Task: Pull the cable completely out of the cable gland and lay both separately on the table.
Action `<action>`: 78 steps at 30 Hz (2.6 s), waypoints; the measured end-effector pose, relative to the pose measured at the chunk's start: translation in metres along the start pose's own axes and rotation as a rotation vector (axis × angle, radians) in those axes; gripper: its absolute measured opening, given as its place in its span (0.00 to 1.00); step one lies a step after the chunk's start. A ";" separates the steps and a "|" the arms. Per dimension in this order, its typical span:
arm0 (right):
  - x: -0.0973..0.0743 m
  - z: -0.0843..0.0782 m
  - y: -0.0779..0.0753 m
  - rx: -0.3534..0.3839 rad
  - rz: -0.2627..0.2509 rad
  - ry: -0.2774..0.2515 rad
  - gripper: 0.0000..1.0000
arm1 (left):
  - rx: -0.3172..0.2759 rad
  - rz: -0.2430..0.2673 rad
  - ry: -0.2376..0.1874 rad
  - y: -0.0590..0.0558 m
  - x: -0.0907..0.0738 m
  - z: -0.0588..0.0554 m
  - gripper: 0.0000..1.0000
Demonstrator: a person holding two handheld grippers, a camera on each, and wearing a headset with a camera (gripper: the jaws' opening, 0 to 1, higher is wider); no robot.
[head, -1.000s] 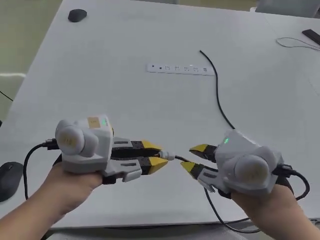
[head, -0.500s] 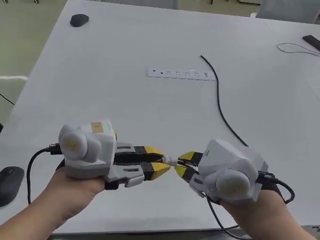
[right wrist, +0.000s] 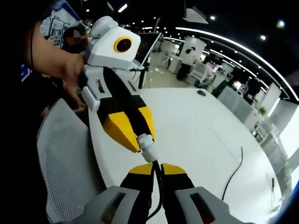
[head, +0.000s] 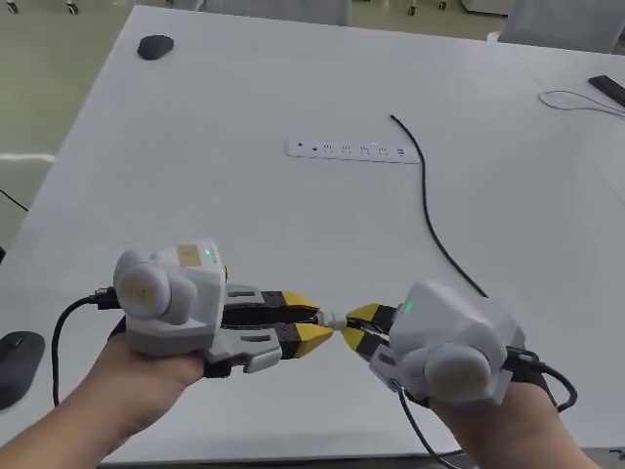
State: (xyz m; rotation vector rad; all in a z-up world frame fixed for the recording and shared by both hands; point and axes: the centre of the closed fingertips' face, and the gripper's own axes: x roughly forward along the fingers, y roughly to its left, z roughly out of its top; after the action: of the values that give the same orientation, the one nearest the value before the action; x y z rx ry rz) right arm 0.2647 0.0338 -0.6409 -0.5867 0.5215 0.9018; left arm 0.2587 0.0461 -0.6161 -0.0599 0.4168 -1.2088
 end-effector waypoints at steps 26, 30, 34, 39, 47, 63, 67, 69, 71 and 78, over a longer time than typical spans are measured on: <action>-0.009 -0.057 -0.020 0.352 -0.042 0.059 0.00 | -0.001 0.023 -0.020 -0.003 -0.004 0.003 0.15; -0.008 -0.067 -0.021 0.428 -0.046 0.067 0.00 | 0.001 0.025 -0.020 -0.005 -0.004 0.003 0.15; -0.008 -0.078 -0.023 0.504 -0.052 0.079 0.00 | -0.001 0.024 -0.023 -0.005 -0.004 0.003 0.15; -0.007 -0.098 -0.026 0.638 -0.068 0.119 0.00 | 0.003 0.028 -0.030 -0.005 -0.004 0.006 0.15; -0.004 -0.124 -0.027 0.744 -0.076 0.165 0.00 | 0.005 0.020 -0.029 -0.006 -0.001 0.005 0.15; -0.003 -0.124 -0.021 0.742 -0.069 0.169 0.01 | 0.003 0.005 -0.029 -0.004 -0.002 0.006 0.15; -0.004 -0.123 -0.020 0.734 -0.067 0.163 0.01 | 0.002 0.012 -0.024 -0.002 -0.003 0.007 0.15; -0.004 -0.122 -0.019 0.718 -0.060 0.164 0.01 | 0.002 0.012 -0.024 -0.001 -0.004 0.008 0.15; -0.004 -0.121 -0.018 0.693 -0.056 0.172 0.01 | 0.004 0.011 -0.026 -0.001 -0.004 0.009 0.15; -0.009 -0.115 -0.018 0.624 -0.033 0.171 0.02 | -0.004 0.005 -0.030 0.000 -0.002 0.012 0.15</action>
State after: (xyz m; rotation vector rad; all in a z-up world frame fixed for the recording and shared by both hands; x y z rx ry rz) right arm 0.2558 -0.0562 -0.7141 -0.1007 0.8999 0.6114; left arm 0.2624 0.0466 -0.6047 -0.0801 0.3925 -1.2011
